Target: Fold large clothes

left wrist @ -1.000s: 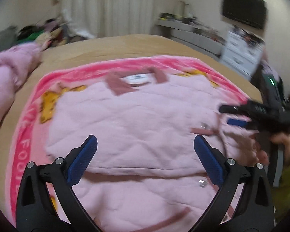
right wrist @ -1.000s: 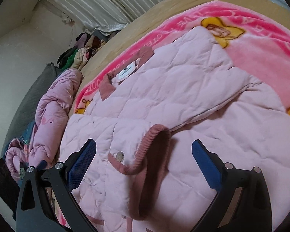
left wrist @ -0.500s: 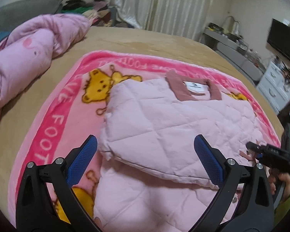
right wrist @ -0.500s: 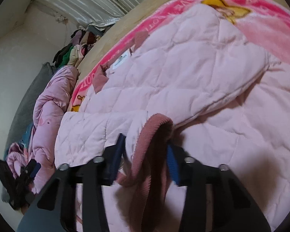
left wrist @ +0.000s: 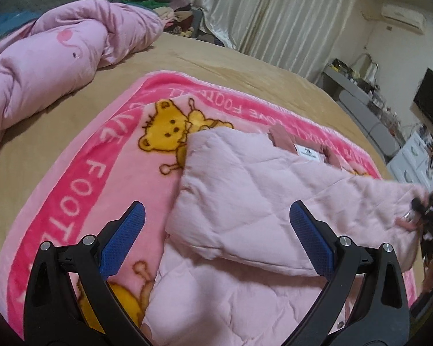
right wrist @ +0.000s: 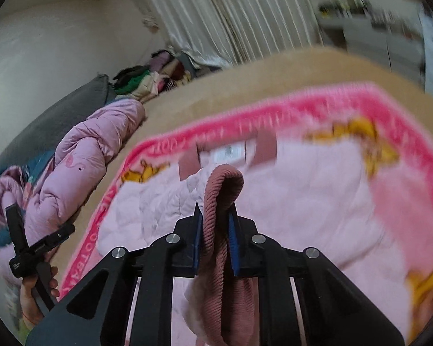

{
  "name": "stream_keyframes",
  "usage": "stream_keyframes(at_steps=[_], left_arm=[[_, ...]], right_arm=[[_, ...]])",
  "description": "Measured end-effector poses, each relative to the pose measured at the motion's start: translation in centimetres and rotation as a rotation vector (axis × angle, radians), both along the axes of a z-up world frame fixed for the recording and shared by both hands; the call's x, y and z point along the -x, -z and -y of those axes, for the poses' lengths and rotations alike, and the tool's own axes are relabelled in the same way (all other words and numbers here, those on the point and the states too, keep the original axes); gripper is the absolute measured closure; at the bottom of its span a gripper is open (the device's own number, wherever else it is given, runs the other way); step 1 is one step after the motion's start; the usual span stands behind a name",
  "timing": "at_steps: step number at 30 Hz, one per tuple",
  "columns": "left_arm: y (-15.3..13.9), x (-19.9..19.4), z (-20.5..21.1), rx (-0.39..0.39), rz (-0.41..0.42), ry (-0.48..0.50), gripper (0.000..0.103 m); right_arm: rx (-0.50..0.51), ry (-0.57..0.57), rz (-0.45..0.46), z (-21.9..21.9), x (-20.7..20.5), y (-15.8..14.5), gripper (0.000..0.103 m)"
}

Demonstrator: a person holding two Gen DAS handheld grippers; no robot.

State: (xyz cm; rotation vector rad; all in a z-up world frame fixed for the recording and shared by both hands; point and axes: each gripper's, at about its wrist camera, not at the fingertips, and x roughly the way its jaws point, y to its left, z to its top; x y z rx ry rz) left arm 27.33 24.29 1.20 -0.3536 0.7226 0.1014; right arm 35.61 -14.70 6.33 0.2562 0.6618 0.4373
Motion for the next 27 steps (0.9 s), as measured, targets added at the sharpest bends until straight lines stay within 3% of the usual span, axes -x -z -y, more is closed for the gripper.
stream_keyframes(at_steps=[4,6,16,21,27], left_arm=[[0.1,-0.3,-0.4,0.008,0.004,-0.018,0.009],[0.2,-0.6,-0.3,0.018,0.011,-0.015,0.009],[2.0,-2.4,4.1,-0.015,0.017,0.076,0.010],[2.0,-2.7,5.5,-0.018,0.030,0.138,0.019],[3.3,-3.7,6.5,-0.053,-0.002,0.197,0.043]], right_arm=[[0.057,0.018,0.089,0.9,-1.5,-3.1,0.089],[0.072,0.037,0.091,1.3,-2.5,-3.6,0.089],[0.142,0.075,0.047,1.2,-4.7,-0.7,0.089],[0.157,0.088,0.017,1.5,-5.4,0.9,0.089],[0.167,0.109,-0.015,1.4,-6.4,2.5,0.089]])
